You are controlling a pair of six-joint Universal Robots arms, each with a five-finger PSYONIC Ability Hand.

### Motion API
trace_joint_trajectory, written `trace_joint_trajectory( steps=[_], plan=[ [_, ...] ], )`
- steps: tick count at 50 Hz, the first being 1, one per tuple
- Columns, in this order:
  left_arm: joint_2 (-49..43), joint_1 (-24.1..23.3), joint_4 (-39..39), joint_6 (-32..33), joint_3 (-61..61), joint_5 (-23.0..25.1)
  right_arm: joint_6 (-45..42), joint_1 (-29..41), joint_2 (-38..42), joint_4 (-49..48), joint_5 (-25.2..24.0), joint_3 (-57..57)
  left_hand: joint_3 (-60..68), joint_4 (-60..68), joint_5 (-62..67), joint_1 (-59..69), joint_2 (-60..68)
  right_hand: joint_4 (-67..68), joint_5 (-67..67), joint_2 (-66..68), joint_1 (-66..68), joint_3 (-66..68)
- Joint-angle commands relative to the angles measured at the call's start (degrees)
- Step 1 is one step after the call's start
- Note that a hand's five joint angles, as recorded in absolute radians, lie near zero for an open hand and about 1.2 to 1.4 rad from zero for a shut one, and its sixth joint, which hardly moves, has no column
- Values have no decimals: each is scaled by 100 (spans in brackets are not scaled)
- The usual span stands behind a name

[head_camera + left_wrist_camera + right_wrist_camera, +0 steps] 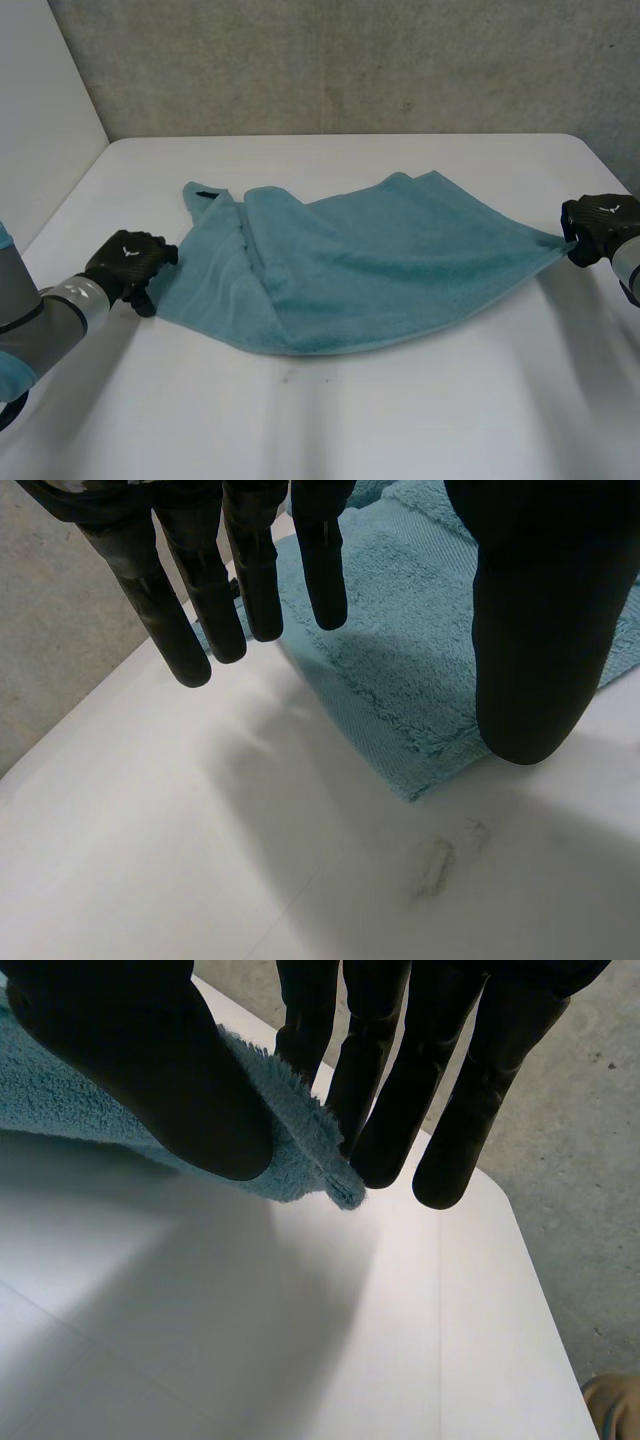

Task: Fold the laundry

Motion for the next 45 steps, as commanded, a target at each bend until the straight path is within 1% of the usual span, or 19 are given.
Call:
trace_joint_trajectory(
  steps=[1, 22, 24, 25, 27, 28, 29, 30, 32, 33, 34, 41, 42, 43, 44, 45],
  plan=[
    [-116, -37, -19, 7, 137, -6, -11, 0, 48, 0, 0, 4, 604, 515, 512, 611, 562, 1171, 1368, 1234, 2369, 1173],
    [-380, -230, -19, 7, 524, -50, -90, 18, 101, 0, 0, 22, 1562, 1474, 1471, 1570, 1520, 1171, 1368, 1234, 2369, 1173],
    [-406, -256, -28, 7, 559, -50, -90, 18, 101, 0, 9, 22, 2398, 2310, 2307, 2406, 2356, 1171, 1368, 1234, 2369, 1173],
    [-406, -256, -28, 7, 559, -50, -90, 18, 101, 0, 9, 22, 2403, 2315, 2312, 2411, 2361, 1171, 1368, 1234, 2369, 1173],
    [-406, -274, -28, 7, 568, -50, -90, 18, 101, 0, 9, 22, 3341, 3253, 3250, 3349, 3299, 1171, 1368, 1234, 2369, 1173],
    [-406, -274, -28, 7, 568, -50, -90, 18, 101, 0, 9, 22, 3345, 3257, 3254, 3353, 3303, 1171, 1368, 1234, 2369, 1173],
    [-406, -274, -36, 7, 568, -50, -81, 18, 101, 0, 9, 22, 3745, 3657, 3654, 3753, 3703, 1171, 1368, 1234, 2369, 1173],
    [-406, -274, -37, 7, 568, -50, -81, 18, 101, 0, 9, 22, 3749, 3661, 3658, 3757, 3707, 1171, 1368, 1234, 2369, 1173],
    [-424, -300, -54, 16, 576, -50, -81, 18, 101, 0, 9, 22, 4887, 4799, 4796, 4895, 4845, 1171, 1368, 1234, 2369, 1173],
    [-424, -300, -54, 16, 576, -50, -81, 18, 101, 0, 9, 22, 4893, 4805, 4802, 4901, 4851, 1171, 1368, 1234, 2369, 1173],
    [-432, -309, -63, 16, 576, -50, -81, 18, 101, 0, 9, 22, 5224, 5136, 5133, 5232, 5182, 1171, 1368, 1234, 2369, 1173],
    [-204, -371, -81, -11, 559, -76, -81, 26, 101, 0, 27, 31, 5227, 5139, 5136, 5235, 5185, 1171, 1368, 1234, 2369, 1173],
    [-21, -379, -72, -28, 507, -146, -81, 26, 92, 0, 18, 31, 5227, 5139, 5136, 5235, 5185, 1171, 1368, 1234, 2369, 1173],
    [189, -388, -72, -54, 463, -312, -81, 26, 83, 9, 27, 39, 5227, 5139, 5136, 5235, 5185, 1171, 1368, 1234, 2369, 1173],
    [191, -388, -72, -54, 462, -314, -81, 26, 83, 9, 27, 40, 5227, 5139, 5136, 5235, 5185, 1171, 1368, 1234, 2369, 1173],
    [435, -397, -98, -107, 375, -523, -81, 26, 48, 9, 27, 48, 5227, 5139, 5136, 5235, 5185, 1171, 1368, 1234, 2369, 1173]
  ],
)
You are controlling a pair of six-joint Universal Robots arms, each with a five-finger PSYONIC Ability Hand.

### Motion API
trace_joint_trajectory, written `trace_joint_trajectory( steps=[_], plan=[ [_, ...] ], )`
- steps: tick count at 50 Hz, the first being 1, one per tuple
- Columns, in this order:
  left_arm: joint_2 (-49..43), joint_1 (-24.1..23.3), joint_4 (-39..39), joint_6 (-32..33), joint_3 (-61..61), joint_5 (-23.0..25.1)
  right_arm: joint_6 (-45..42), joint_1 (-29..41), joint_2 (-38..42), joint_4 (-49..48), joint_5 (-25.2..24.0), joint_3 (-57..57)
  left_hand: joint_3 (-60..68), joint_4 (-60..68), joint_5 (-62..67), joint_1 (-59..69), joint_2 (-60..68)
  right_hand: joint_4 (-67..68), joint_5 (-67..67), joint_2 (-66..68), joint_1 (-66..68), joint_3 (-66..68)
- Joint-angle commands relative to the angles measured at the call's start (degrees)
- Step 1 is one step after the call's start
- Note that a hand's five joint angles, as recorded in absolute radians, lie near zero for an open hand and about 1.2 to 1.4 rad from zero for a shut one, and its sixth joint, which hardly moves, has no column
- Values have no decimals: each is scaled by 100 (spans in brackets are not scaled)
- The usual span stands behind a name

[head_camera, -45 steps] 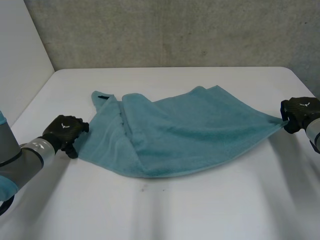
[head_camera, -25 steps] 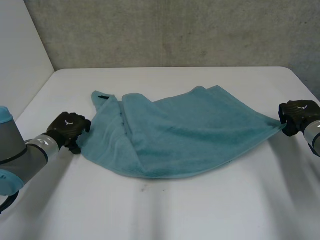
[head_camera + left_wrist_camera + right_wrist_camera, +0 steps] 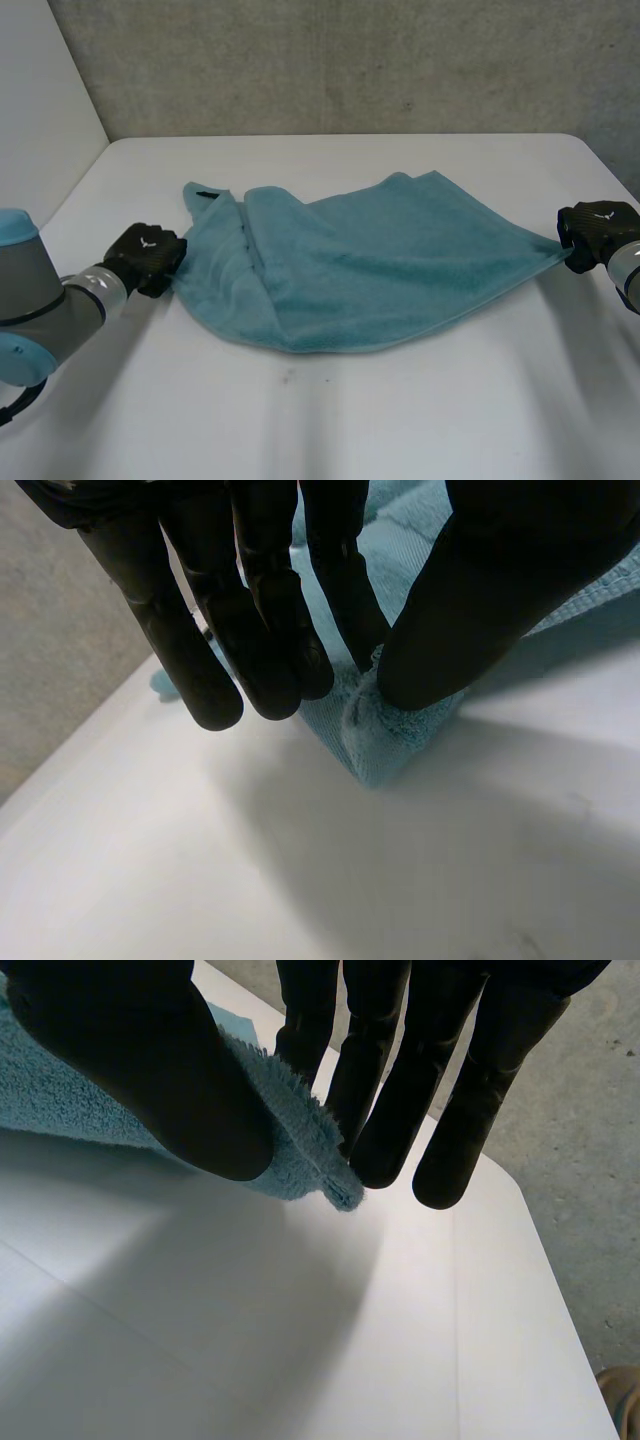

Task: Fold the laundry

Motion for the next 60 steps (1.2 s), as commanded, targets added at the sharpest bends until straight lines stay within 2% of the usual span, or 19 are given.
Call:
trace_joint_trajectory(
  steps=[1, 3, 7, 9, 10, 12, 14, 15, 17, 18, 22, 28, 39, 44, 47, 50, 52, 58, 60],
  plan=[
    [717, -57, -26, -102, -184, -440, 0, 10, -103, 43, 5, 21, 1191, 1178, 1424, 1717, 1155, 1171, 1368, 1234, 2369, 1172],
    [1215, -110, -78, -215, -455, -939, 0, 10, -182, 122, -4, 12, 1191, 1178, 1424, 1717, 1155, 1171, 1368, 1234, 2369, 1172],
    [1763, -136, -166, -242, -738, -1363, -97, 1, -516, 588, -83, -15, 1191, 1178, 1424, 1717, 1155, 1171, 1368, 1234, 2369, 1172],
    [2418, -136, -454, -190, -1070, -1722, -490, 1, -901, 1340, -109, -85, 1191, 1178, 1424, 1717, 1155, 1171, 1368, 1234, 2369, 1172],
    [2422, -136, -456, -190, -1072, -1723, -493, 1, -903, 1344, -109, -85, 1191, 1178, 1424, 1717, 1155, 1171, 1368, 1234, 2369, 1172],
    [2800, -101, -694, -181, -1203, -1899, -1113, -51, -1366, 2097, -118, -85, 1191, 1178, 1424, 1717, 1155, 1171, 1368, 1234, 2369, 1172],
    [3517, -5, -1340, -172, -1387, -2162, -1456, -60, -1612, 2422, -109, -50, 1191, 1178, 1424, 1717, 1155, 1171, 1368, 1234, 2369, 1172],
    [3520, -4, -1344, -172, -1388, -2163, -1459, -60, -1615, 2425, -109, -50, 1191, 1178, 1424, 1717, 1155, 1171, 1368, 1234, 2369, 1172],
    [4019, 118, -2218, -67, -1519, -2251, -2124, -69, -2044, 2976, -48, 90, 1191, 1178, 1424, 1717, 1155, 1171, 1368, 1234, 2369, 1172],
    [4021, 119, -2223, -67, -1520, -2251, -2127, -69, -2046, 2979, -48, 91, 1191, 1178, 1424, 1717, 1155, 1171, 1368, 1234, 2369, 1172],
    [4390, 180, -3196, 135, -1800, -2224, -2969, -69, -2589, 3602, -12, 581, 1191, 1178, 1424, 1717, 1155, 1171, 1368, 1234, 2369, 1172],
    [4391, 119, -3207, 232, -2038, -2233, -3270, 1, -2688, 3604, -4, 1066, 1191, 1178, 1424, 1717, 1155, 1171, 1368, 1234, 2369, 1172],
    [3055, 101, -2030, 285, -1652, -2277, -3129, 37, -1580, 2900, 269, 645, 1191, 1178, 1424, 1717, 1155, 1171, 1368, 1234, 2369, 1172],
    [1871, 22, -1258, 233, -644, -2286, -2139, 563, -484, 2251, 576, -539, 1191, 1178, 1424, 1717, 1155, 1171, 1368, 1234, 2369, 1172],
    [1552, -40, -1098, 223, -316, -2286, -1795, 617, 35, 2040, 646, -1163, 1191, 1178, 1424, 1717, 1155, 1171, 1368, 1234, 2369, 1172],
    [945, -127, -843, 206, 379, -2303, -1679, 625, 275, 1942, 656, -1491, 1191, 1178, 1424, 1717, 1155, 1171, 1368, 1234, 2369, 1172],
    [368, -145, -651, 206, 1035, -2312, -1556, 660, 756, 1706, 682, -2173, 1191, 1178, 1424, 1717, 1155, 1171, 1368, 1234, 2369, 1172],
    [-285, -171, -289, 215, 1838, -2339, -1459, 784, 1523, 1397, 823, -3161, 1191, 1178, 1424, 1717, 1155, 1171, 1368, 1234, 2369, 1172],
    [-670, -215, -27, 223, 2266, -2339, -1442, 915, 2074, 1257, 962, -3834, 1191, 1178, 1424, 1717, 1155, 1171, 1368, 1234, 2369, 1172]
  ],
)
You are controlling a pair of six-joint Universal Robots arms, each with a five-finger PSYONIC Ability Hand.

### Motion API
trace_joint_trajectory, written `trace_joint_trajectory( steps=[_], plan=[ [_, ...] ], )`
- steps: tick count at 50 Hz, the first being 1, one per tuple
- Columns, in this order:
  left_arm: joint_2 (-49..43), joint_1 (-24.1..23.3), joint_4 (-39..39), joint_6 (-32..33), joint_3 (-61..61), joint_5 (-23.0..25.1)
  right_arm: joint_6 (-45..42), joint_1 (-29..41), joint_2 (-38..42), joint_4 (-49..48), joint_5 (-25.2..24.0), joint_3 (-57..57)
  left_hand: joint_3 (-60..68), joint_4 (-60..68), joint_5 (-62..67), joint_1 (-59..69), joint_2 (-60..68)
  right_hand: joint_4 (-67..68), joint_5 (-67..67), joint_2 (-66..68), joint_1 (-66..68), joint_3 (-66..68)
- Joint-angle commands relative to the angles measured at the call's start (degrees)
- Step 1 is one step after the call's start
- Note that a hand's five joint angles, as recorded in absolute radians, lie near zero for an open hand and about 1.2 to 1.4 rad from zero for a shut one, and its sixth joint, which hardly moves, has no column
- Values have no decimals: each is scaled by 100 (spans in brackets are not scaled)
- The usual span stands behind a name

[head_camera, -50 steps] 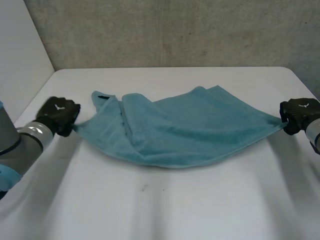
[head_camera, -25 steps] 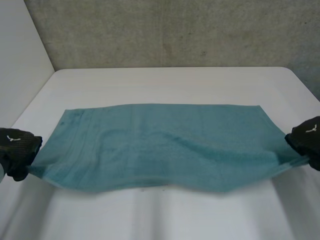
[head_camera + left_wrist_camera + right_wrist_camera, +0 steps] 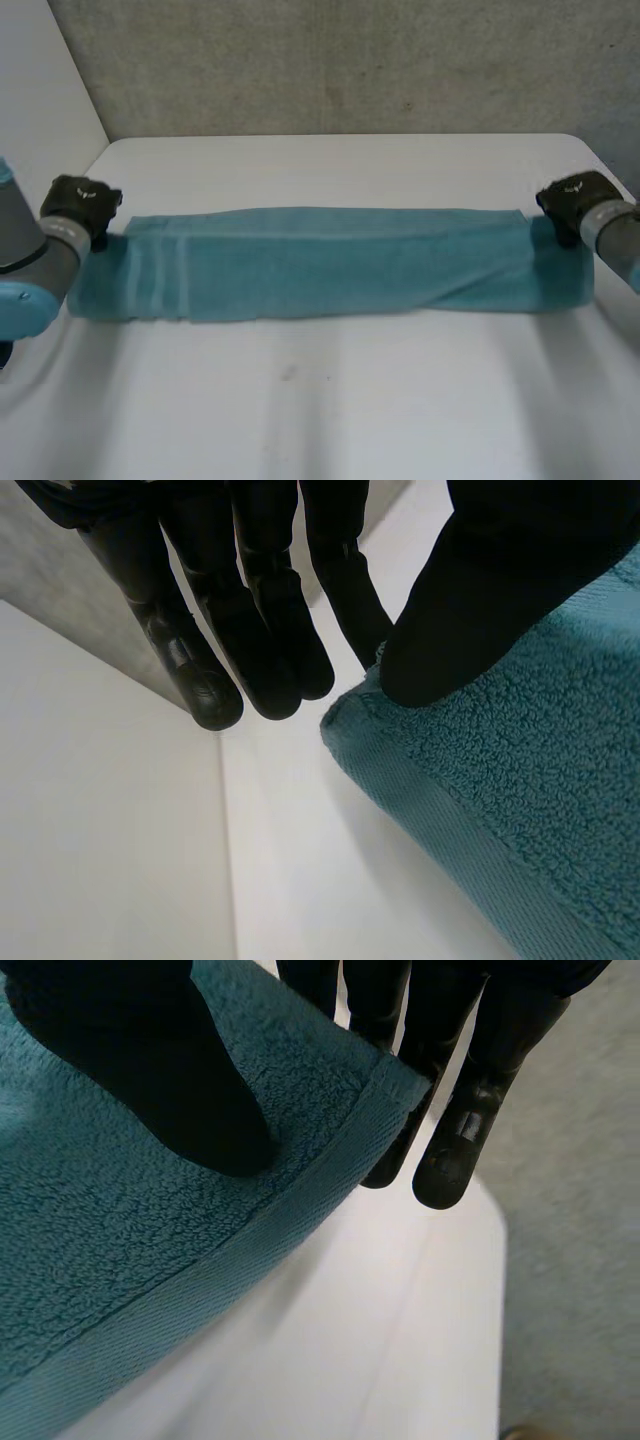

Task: Fold the laundry

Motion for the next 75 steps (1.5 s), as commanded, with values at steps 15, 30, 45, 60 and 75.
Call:
trace_joint_trajectory(
  steps=[15, 30, 45, 60, 75],
  plan=[
    [-2332, -246, 960, 25, 2529, 55, 25, 426, 2923, -461, 602, -3690, 1165, 1150, 1424, 1697, 1134, 1170, 1354, 1234, 2369, 1171],
    [-1788, -519, 2675, 43, 1581, 468, 683, 567, 2065, -690, 769, -3227, -5835, -5850, -5576, -5303, -5866, -5830, -5646, -5766, -4631, -5829],
    [223, -519, 2210, -465, -439, 424, 1045, 357, -186, -506, 23, -547, -5835, -5850, -5576, -5303, -5866, -5830, -5646, -5766, -4631, -5829],
    [1130, -510, 205, -2629, -1408, 477, 1062, -584, -399, 611, -1209, 581, -5835, -5850, -5576, -5303, -5866, -4308, -4124, -4244, -3109, -4307],
    [1201, -501, 486, -2744, -1610, 459, 1044, -883, 461, -39, -1508, 475, -5835, -5850, -5576, -5303, -5866, -2811, -2627, -2747, -1612, -2810]
  ],
)
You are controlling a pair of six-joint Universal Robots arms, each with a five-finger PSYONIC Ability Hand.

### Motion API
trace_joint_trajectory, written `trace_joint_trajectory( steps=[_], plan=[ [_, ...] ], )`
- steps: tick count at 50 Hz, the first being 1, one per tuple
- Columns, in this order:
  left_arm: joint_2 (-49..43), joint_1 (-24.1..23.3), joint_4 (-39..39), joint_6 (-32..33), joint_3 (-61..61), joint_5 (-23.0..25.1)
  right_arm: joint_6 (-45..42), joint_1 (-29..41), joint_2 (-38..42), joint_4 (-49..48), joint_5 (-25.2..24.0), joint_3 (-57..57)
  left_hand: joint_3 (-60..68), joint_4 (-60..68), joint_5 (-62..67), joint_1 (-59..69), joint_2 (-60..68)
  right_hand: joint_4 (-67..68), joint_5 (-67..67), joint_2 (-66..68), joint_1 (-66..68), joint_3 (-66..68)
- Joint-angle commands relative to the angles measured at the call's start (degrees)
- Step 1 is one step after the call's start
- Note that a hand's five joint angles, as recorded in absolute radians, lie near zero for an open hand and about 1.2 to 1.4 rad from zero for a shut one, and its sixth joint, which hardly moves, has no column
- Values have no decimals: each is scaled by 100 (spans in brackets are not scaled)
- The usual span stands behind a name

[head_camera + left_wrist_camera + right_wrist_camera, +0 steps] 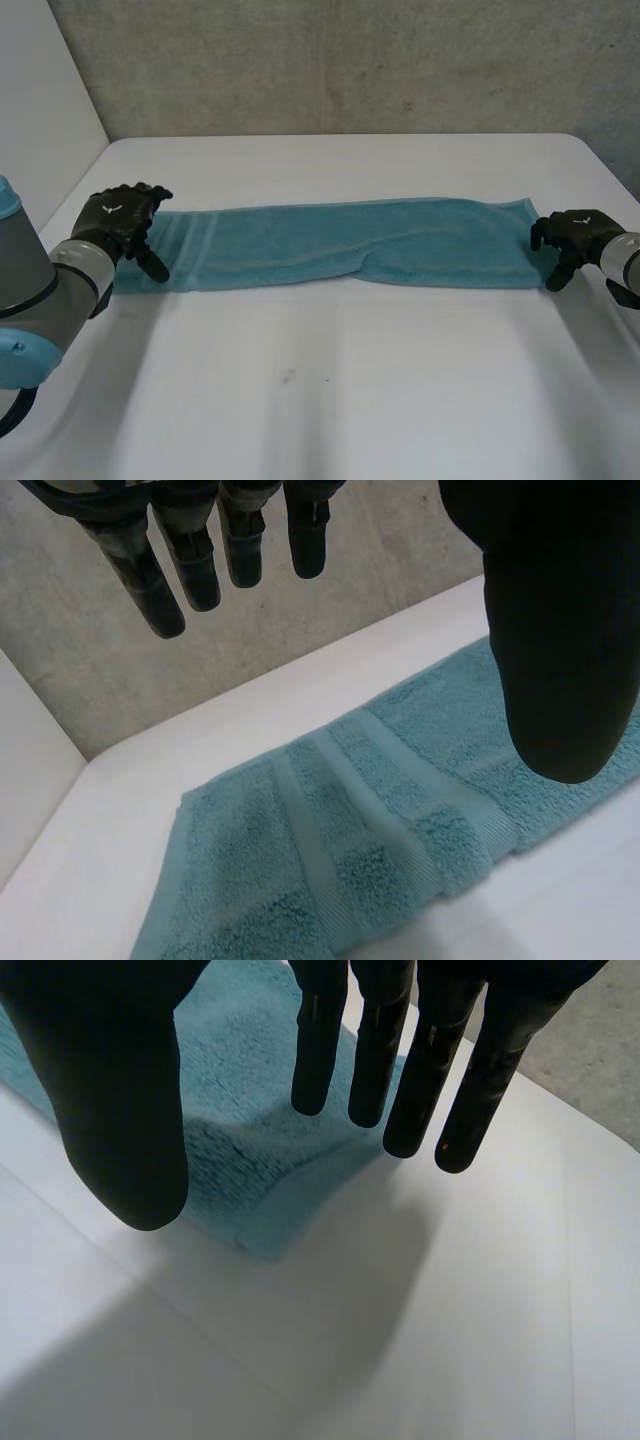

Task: Fold the laundry

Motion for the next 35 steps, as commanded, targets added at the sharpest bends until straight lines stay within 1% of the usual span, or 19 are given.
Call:
trace_joint_trajectory(
  steps=[1, 2, 3, 4, 5, 6, 9, 11, 12, 14, 15, 17, 18, 20, 25, 31, 33, 34, 35],
  plan=[
    [-6, 3, 216, 26, -24, -8, -2, -37, 191, -125, 48, -52, -245, -182, -273, -189, -193, 656, 800, 644, 1149, 642],
    [-6, 3, 216, 26, -24, -8, -19, -28, 244, -151, 57, -87, -245, -182, -273, -189, -193, 839, 983, 827, 1332, 826],
    [-6, -6, 216, 26, -33, -8, -20, -37, 288, -178, 65, -131, -245, -182, -273, -189, -193, 1890, 2034, 1878, 2383, 1876],
    [-6, -6, 216, 26, -33, -8, -20, -37, 288, -178, 65, -131, -245, -182, -273, -189, -193, 1900, 2044, 1889, 2393, 1887],
    [-6, -6, 216, 26, -42, 0, 7, -46, 306, -230, 65, -166, -245, -182, -273, -189, -193, 3649, 3793, 3637, 4142, 3636],
    [-6, -6, 216, 26, -42, 0, -11, -80, 306, -300, 92, -175, -245, -182, -273, -189, -193, 4626, 4770, 4615, 5119, 4613],
    [-6, -6, 233, 26, -86, 0, -28, -142, 297, -389, 189, -193, -245, -182, -273, -189, -193, 4636, 4780, 4625, 5129, 4623],
    [3, -6, 233, 26, -94, 0, -63, -273, 297, -511, 617, -210, -245, -182, -273, -189, -193, 4636, 4780, 4625, 5129, 4623],
    [3, -6, 233, 26, -94, 0, -63, -274, 297, -512, 619, -210, -245, -182, -273, -189, -193, 4636, 4780, 4625, 5129, 4623],
    [38, -6, 233, 26, -103, 0, -221, -405, 262, -582, 1065, -298, -245, -182, -273, -189, -193, 4636, 4780, 4625, 5129, 4623],
    [38, -6, 233, 26, -103, 0, -222, -406, 262, -582, 1067, -298, -245, -182, -273, -189, -193, 4636, 4780, 4625, 5129, 4623],
    [99, 3, 233, 26, -103, 0, -580, -563, 279, -591, 1417, -491, -245, -182, -273, -189, -193, 4636, 4780, 4625, 5129, 4623],
    [100, 3, 233, 26, -103, 0, -582, -564, 279, -591, 1419, -492, -245, -182, -273, -189, -193, 4636, 4780, 4625, 5129, 4623],
    [117, 3, 225, 26, -103, -8, -1089, -800, 244, -573, 1708, -640, -245, -182, -273, -189, -193, 4636, 4780, 4625, 5129, 4623],
    [205, 20, 225, 26, -129, -17, -1749, -898, 218, -600, 1989, -921, -245, -182, -273, -189, -193, 4636, 4780, 4625, 5129, 4623],
    [293, 47, 225, 26, -200, -8, -1760, -775, 148, -600, 2096, -1291, -245, -182, -273, -189, -193, 4636, 4780, 4625, 5129, 4623],
    [345, 55, 225, 17, -200, -17, -1611, -286, -27, -609, 2070, -1440, -245, -182, -273, -189, -193, 4636, 4780, 4625, 5129, 4623],
    [346, 55, 225, 17, -200, -17, -1610, -283, -28, -609, 2069, -1441, -245, -182, -273, -189, -193, 4636, 4780, 4625, 5129, 4623],
    [372, 55, 225, 17, -217, -9, -1549, 65, -115, -617, 2061, -1519, -245, -182, -273, -189, -193, 4636, 4780, 4625, 5129, 4623]
  ],
)
